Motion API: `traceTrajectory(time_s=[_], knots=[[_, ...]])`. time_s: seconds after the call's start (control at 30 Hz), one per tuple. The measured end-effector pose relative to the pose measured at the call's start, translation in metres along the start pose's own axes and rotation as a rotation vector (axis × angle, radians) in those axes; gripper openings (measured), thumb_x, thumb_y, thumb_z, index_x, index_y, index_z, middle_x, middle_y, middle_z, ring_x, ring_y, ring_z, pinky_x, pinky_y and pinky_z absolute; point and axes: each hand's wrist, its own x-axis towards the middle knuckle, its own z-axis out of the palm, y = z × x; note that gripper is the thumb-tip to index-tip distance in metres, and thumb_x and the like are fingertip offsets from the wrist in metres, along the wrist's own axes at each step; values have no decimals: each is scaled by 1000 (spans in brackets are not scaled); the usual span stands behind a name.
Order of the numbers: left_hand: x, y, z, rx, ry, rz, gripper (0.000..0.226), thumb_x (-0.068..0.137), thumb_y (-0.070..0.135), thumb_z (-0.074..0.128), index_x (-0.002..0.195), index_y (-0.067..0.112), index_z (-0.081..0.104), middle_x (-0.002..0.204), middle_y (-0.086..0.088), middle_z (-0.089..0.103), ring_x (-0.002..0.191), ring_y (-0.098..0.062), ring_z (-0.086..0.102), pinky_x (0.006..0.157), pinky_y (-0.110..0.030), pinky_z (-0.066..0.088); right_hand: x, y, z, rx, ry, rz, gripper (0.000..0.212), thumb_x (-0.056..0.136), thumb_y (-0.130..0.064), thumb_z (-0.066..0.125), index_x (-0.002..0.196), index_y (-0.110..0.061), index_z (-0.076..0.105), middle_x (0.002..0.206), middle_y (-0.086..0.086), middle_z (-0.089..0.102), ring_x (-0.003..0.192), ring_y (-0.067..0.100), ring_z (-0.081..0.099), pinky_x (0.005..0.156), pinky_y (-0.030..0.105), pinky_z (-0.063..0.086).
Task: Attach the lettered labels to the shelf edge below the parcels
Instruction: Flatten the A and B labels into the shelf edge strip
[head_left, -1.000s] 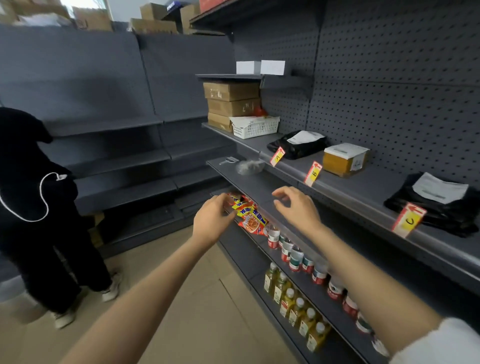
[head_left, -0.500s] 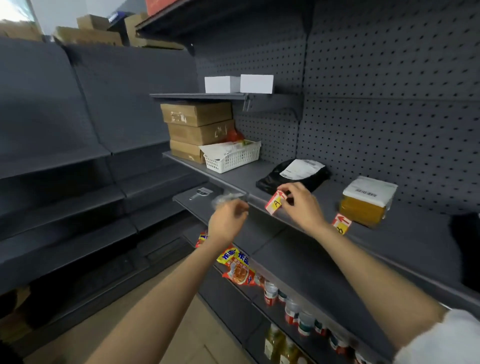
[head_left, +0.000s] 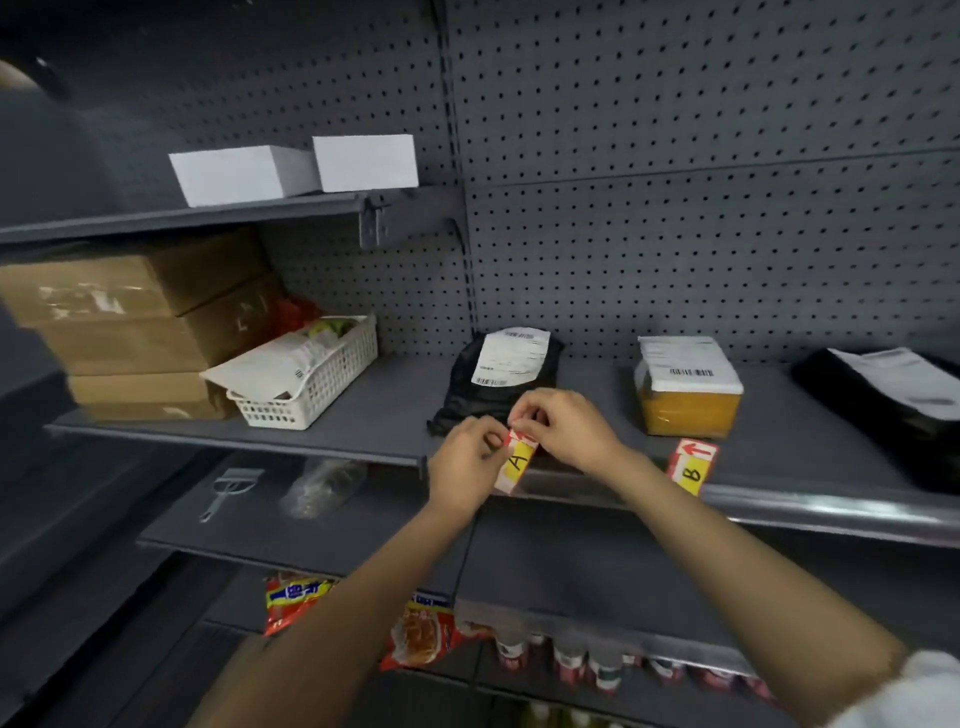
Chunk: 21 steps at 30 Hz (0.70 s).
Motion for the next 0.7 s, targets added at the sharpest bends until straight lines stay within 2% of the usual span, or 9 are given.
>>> traceTrajectory(time_s=[0.17,0.23,0.37,0.47,0.7], knots=[[-5,-13,3,-193,-16,65,7,80,13,67,84,18,64,84,1,62,68,-1,53,69,-27,48,-11,-4,7,-3,30,52,5,85,-21,63,86,-23,67,86,-8,64,78,9,58,73,31,48],[-6,-18,-2,-157,-27,140,8,82,12,65,86,18,63,85,0,61,69,-4,54,67,-29,48,-14,-11,10,-21,50,61,5,85,-21,63,86,-22,67,87,-5,65,78,10,59,73,30,48],[5,-27,-22,91,-90,326,10,84,12,60,91,17,64,89,-3,61,81,-22,60,68,-37,48,-21,-18,23,-68,51,84,5,85,-18,62,89,-21,64,90,-4,67,83,11,63,77,33,51],[5,-34,-31,209,-120,361,12,84,15,62,94,19,66,91,-4,62,87,-23,59,70,-35,46,-27,-22,37,-129,67,91,6,86,-16,61,90,-19,64,91,-2,65,84,13,62,75,31,51],[-18,-59,-31,122,-27,353,21,84,7,60,103,14,66,99,-5,64,95,-21,54,79,-31,44,-49,-16,46,-284,178,86,8,87,-15,59,89,-17,66,95,1,60,91,17,52,71,23,39]])
